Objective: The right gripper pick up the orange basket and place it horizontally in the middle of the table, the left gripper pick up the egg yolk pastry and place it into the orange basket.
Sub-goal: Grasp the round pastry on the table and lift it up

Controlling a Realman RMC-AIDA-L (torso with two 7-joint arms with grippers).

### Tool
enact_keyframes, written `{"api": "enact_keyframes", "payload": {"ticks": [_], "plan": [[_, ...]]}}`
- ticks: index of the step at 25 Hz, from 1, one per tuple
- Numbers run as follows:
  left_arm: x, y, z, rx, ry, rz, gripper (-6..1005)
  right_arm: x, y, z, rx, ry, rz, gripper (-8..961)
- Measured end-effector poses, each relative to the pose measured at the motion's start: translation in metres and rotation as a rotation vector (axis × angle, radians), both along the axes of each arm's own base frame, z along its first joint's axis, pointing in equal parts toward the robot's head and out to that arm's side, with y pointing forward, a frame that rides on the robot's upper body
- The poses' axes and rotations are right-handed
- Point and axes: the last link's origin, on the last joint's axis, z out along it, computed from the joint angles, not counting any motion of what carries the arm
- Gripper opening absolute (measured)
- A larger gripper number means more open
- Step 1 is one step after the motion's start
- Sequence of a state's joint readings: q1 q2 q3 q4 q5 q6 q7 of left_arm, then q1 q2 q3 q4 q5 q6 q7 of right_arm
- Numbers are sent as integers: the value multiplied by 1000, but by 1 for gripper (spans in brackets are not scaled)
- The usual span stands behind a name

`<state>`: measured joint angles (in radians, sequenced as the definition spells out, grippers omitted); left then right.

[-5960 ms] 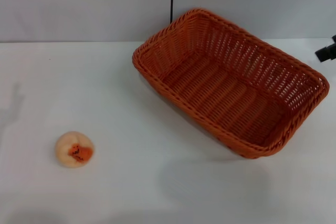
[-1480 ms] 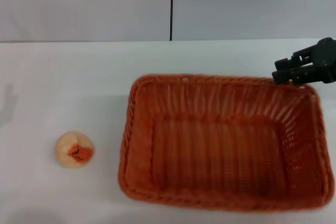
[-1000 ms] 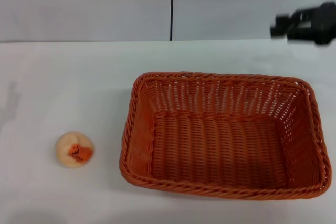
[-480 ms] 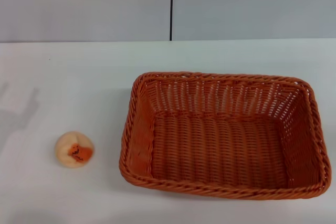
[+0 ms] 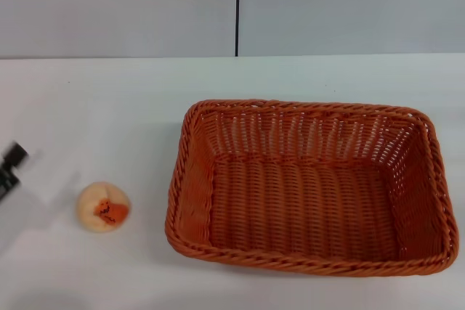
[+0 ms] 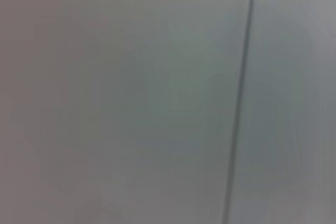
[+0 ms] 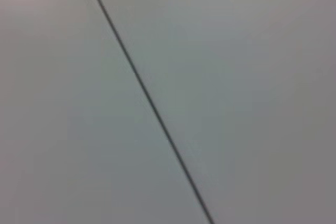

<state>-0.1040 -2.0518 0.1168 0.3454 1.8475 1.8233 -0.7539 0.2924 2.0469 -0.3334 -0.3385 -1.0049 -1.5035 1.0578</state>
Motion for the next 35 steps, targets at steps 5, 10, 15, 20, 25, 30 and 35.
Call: {"api": "enact_keyframes", "payload": {"ticks": [5, 10, 15, 20, 25, 30, 35], "plan": [[-2, -7, -20, -137, 34, 10, 771, 5, 1, 1, 24, 29, -34, 378], [-1, -1, -30, -184, 46, 10, 767, 3, 9, 0, 19, 39, -42, 378], [2, 12, -49, -248, 68, 16, 762, 3, 12, 0, 17, 44, -47, 378], [1, 22, -60, -306, 118, 27, 758, 5, 10, 0, 17, 45, -54, 378], [-1, 26, -65, -333, 151, 36, 753, 7, 9, -1, 14, 47, -68, 378], [-3, 28, -66, -343, 165, 43, 749, 10, 10, -2, 10, 46, -86, 378], [-2, 27, -68, -354, 169, 37, 744, 10, 13, -3, 5, 50, -98, 378]]}}
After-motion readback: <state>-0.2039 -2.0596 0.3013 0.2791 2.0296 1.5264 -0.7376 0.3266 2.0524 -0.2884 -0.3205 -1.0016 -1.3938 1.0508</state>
